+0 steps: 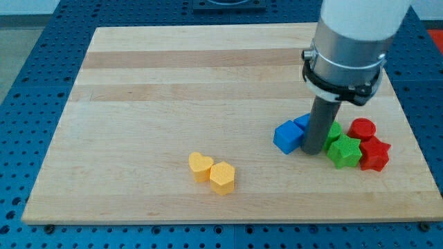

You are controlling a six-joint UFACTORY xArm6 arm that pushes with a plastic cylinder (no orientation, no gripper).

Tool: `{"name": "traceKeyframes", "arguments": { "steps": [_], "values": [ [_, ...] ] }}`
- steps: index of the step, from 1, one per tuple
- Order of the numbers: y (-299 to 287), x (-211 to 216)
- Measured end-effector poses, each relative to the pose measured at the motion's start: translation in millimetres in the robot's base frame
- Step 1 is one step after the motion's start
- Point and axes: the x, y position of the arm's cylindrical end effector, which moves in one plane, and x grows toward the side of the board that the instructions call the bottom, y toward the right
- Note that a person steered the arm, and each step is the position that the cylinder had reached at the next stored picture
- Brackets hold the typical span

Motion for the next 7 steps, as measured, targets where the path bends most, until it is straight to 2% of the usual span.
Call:
{"name": "traceKeyframes", "arguments": {
  "steps": [3,6,7],
  "values": [
    [-7.4,-44.5],
    [-41.2,-13.3],
    [-46.3,-18.2]
  ]
}}
